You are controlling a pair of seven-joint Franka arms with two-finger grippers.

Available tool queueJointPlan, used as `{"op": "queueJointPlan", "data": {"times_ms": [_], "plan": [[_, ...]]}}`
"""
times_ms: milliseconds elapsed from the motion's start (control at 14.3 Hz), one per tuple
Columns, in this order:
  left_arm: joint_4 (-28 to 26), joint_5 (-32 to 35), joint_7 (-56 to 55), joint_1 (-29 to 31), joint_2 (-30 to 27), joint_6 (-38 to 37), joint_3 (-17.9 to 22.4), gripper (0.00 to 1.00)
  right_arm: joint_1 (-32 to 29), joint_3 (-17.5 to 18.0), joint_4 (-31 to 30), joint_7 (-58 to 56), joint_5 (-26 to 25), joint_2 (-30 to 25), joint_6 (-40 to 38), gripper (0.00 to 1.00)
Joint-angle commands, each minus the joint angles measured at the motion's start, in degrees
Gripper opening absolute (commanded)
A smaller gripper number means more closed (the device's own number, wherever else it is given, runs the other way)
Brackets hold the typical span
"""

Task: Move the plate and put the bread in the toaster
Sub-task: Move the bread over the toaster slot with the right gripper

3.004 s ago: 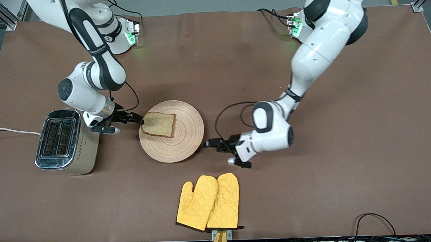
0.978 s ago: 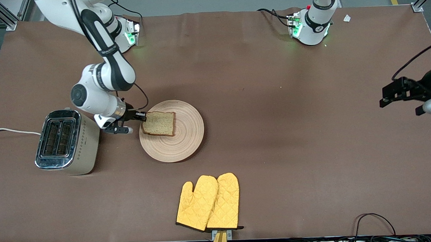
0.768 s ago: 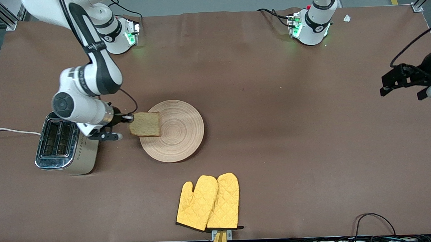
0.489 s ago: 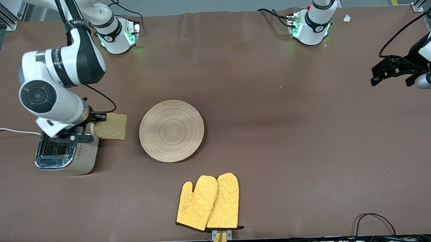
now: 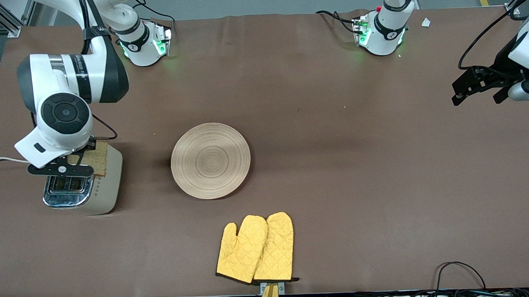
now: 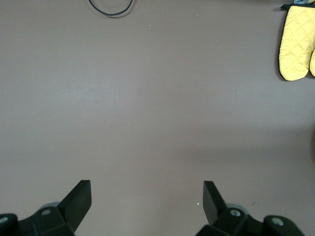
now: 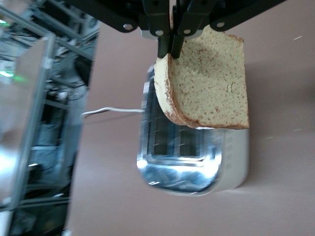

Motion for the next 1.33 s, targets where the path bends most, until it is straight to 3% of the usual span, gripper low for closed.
{"op": "queueJointPlan", "data": {"times_ms": [0,279,1257], "plan": [[-0.77,-0.16,0.00,-0.46,-1.15,1.08,0.16,1.00,-0.09,0.12,0.20,1.10,-8.00,0.53,0.75,0.00],[0.38,-0.16,0.16,-0.20,-0.35,1.00,0.07,1.00,-0.88,0.04,-0.68,2.06,-11.63,1.32,1.62,0.00],[1.52,-0.16,0.87,-0.11,0.09,0.99,0.60,1.00,-2.73,0.12,-6.30,8.65,-11.54,10.02,11.03,0.01]]}}
